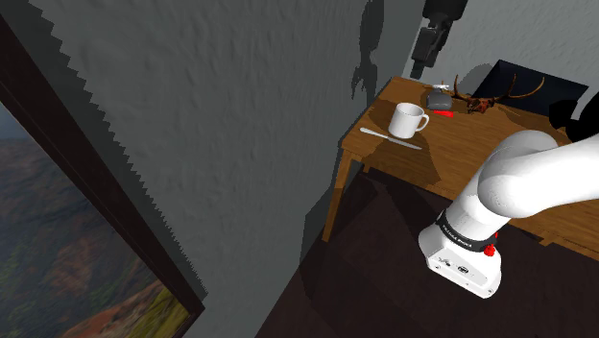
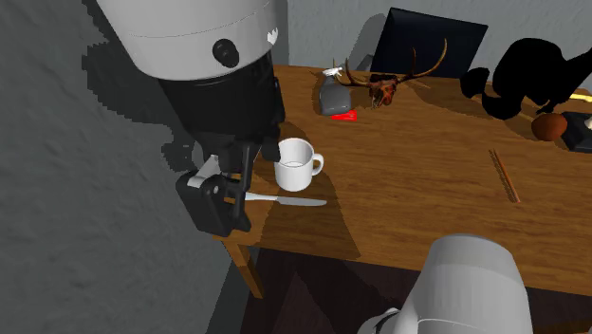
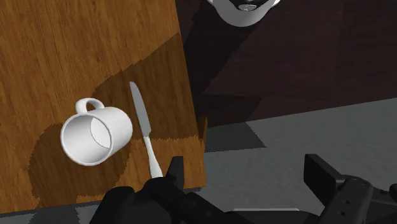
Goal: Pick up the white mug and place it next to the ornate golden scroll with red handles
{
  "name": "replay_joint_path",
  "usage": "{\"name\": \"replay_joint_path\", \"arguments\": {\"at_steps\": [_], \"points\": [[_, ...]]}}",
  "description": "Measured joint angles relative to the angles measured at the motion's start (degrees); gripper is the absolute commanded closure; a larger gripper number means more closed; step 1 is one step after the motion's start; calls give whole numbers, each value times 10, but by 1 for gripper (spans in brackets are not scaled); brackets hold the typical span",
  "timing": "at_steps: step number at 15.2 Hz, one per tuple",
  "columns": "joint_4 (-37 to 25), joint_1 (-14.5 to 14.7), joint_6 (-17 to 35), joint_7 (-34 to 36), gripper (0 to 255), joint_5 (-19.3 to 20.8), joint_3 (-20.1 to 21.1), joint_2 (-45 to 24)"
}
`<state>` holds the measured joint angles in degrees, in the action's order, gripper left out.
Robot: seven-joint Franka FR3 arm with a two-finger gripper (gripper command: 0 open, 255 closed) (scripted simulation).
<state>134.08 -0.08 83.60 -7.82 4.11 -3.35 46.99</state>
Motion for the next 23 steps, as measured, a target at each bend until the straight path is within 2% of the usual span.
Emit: {"name": "replay_joint_path", "arguments": {"at_steps": [4, 12, 17, 23], "points": [[27, -6, 31, -24, 0, 17, -24, 2], [118, -31, 164, -104, 0, 76, -112, -17], [143, -44, 257, -160, 0, 109, -178, -69], [146, -41, 386, -232, 0, 123, -265, -176]]}}
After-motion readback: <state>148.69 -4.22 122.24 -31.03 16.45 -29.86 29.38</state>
